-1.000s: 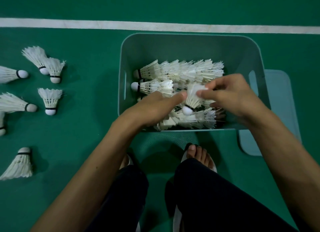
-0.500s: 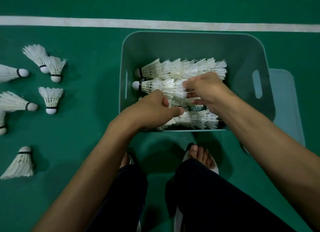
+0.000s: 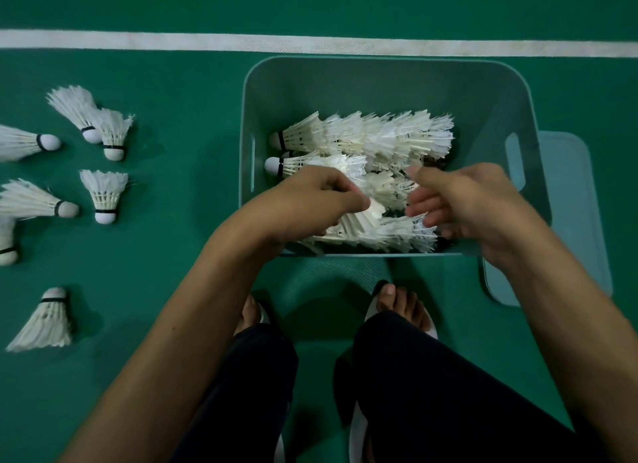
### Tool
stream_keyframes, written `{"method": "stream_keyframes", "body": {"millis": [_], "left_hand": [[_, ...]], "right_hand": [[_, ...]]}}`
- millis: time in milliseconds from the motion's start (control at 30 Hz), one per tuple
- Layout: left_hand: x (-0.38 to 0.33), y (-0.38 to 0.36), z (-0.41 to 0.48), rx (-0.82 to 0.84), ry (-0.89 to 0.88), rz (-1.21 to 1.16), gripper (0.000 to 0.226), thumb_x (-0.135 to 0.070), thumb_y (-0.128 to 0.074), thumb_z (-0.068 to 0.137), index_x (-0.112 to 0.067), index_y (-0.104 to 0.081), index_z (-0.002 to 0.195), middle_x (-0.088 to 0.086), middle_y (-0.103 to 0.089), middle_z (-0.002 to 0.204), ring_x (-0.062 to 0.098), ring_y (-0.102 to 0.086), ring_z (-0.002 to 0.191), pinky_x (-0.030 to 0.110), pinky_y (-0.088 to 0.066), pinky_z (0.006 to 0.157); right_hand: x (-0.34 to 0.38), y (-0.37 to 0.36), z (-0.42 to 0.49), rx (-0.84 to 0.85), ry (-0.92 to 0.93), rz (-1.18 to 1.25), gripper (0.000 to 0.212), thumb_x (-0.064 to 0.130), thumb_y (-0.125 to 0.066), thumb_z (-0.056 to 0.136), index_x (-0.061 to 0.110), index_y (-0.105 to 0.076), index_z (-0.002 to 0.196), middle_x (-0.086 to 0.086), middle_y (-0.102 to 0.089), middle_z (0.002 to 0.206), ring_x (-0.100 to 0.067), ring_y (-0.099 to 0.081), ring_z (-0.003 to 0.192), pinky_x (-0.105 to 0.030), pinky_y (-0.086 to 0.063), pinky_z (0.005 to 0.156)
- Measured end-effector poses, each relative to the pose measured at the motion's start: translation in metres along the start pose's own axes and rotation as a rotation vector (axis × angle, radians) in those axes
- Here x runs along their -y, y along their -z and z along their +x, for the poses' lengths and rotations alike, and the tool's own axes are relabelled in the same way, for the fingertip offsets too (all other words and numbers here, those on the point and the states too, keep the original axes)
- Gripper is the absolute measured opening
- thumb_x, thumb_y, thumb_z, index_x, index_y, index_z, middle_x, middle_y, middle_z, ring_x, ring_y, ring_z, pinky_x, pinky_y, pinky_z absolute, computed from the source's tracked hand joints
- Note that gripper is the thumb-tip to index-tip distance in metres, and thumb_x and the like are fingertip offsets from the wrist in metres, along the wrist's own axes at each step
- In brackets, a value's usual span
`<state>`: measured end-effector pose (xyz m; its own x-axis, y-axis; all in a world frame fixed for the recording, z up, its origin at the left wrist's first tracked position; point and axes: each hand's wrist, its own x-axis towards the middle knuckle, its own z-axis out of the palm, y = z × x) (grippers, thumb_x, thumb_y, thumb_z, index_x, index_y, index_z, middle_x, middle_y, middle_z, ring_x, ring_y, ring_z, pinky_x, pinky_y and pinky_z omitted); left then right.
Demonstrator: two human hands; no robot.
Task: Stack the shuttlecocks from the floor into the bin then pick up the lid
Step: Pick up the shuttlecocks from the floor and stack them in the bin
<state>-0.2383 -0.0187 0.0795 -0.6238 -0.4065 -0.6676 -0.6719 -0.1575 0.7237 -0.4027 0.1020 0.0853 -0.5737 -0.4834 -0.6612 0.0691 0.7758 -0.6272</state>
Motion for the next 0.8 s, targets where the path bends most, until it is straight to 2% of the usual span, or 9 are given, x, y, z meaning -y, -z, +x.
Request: {"method": "stream_keyframes", "body": {"millis": [67,133,267,333,400,467,600,700,800], "left_hand": [[-0.005,-0.004,-0.001,-0.011,-0.025,-0.059,0.016,-0.029,-0.069,0.096,-0.019,-0.073,0.108,0.008,-0.073,0.115,0.025,-0.07,0.11,0.041,-0.057,0.095],[-0.006,-0.007,0.0,-0.03,-0.049,-0.132,0.021,-0.025,-0.074,0.093,-0.021,-0.072,0.113,0.01,-0.072,0.114,0.027,-0.07,0.111,0.044,-0.058,0.099],[-0.005,-0.008,-0.003,-0.028,-0.088,-0.265,0.046,-0.016,-0.083,0.081,-0.027,-0.068,0.123,0.008,-0.068,0.107,0.028,-0.068,0.116,0.045,-0.056,0.103],[-0.005,-0.008,-0.004,0.009,-0.107,-0.273,0.049,-0.014,-0.082,0.085,-0.032,-0.067,0.128,0.004,-0.066,0.118,0.023,-0.067,0.118,0.043,-0.054,0.105],[-0.004,-0.008,-0.005,0.004,-0.154,-0.199,0.052,-0.014,-0.08,0.087,-0.037,-0.065,0.132,0.007,-0.064,0.127,0.017,-0.065,0.119,0.039,-0.054,0.105],[-0.003,-0.006,-0.006,-0.026,-0.2,-0.078,0.059,-0.015,-0.078,0.09,-0.038,-0.058,0.141,0.006,-0.067,0.123,0.013,-0.068,0.115,0.036,-0.057,0.101],[0.002,0.0,-0.006,-0.199,-0.213,0.36,0.072,-0.026,-0.071,0.092,-0.04,-0.036,0.154,-0.001,-0.067,0.117,0.019,-0.069,0.102,0.043,-0.059,0.091],[0.004,0.006,-0.005,-0.349,-0.142,0.589,0.069,-0.022,-0.067,0.089,-0.029,-0.035,0.149,0.005,-0.068,0.108,0.03,-0.063,0.103,0.047,-0.056,0.09],[0.004,0.009,-0.003,-0.359,-0.065,0.656,0.065,-0.017,-0.065,0.088,-0.022,-0.036,0.145,0.009,-0.064,0.102,0.03,-0.059,0.09,0.04,-0.049,0.075]], "right_hand": [[0.005,-0.001,-0.008,0.092,-0.017,-0.063,0.042,0.047,-0.073,0.088,0.005,-0.077,0.088,-0.004,-0.08,0.078,-0.02,-0.072,0.075,-0.034,-0.051,0.07],[0.012,-0.002,-0.007,0.114,-0.013,-0.001,0.036,0.039,-0.078,0.085,0.003,-0.077,0.092,-0.006,-0.08,0.081,-0.02,-0.074,0.081,-0.033,-0.053,0.072],[0.018,-0.002,0.005,0.027,-0.018,0.233,0.027,0.021,-0.086,0.077,0.004,-0.075,0.095,-0.007,-0.08,0.083,-0.016,-0.076,0.075,-0.028,-0.057,0.068],[0.019,-0.002,0.012,0.009,-0.017,0.295,0.025,0.016,-0.086,0.075,0.003,-0.075,0.093,-0.008,-0.079,0.082,-0.017,-0.074,0.071,-0.03,-0.059,0.071],[0.019,0.001,0.018,0.034,-0.025,0.333,0.023,0.012,-0.085,0.076,0.002,-0.074,0.094,-0.007,-0.077,0.079,-0.017,-0.071,0.067,-0.03,-0.059,0.07],[0.016,0.008,0.024,0.019,-0.026,0.321,0.019,0.011,-0.084,0.078,0.003,-0.074,0.092,-0.004,-0.076,0.072,-0.016,-0.071,0.063,-0.027,-0.058,0.063],[0.006,0.015,0.041,-0.208,0.013,0.112,0.008,0.012,-0.081,0.084,0.01,-0.073,0.085,-0.005,-0.076,0.074,-0.014,-0.072,0.065,-0.025,-0.056,0.061],[0.008,0.007,0.051,-0.248,0.025,0.002,0.008,0.01,-0.08,0.083,0.007,-0.073,0.085,-0.009,-0.074,0.08,-0.018,-0.071,0.069,-0.025,-0.049,0.057],[0.02,-0.01,0.055,-0.194,0.008,-0.011,0.013,0.007,-0.079,0.084,0.0,-0.073,0.093,-0.012,-0.075,0.083,-0.019,-0.071,0.067,-0.026,-0.049,0.057]]}}
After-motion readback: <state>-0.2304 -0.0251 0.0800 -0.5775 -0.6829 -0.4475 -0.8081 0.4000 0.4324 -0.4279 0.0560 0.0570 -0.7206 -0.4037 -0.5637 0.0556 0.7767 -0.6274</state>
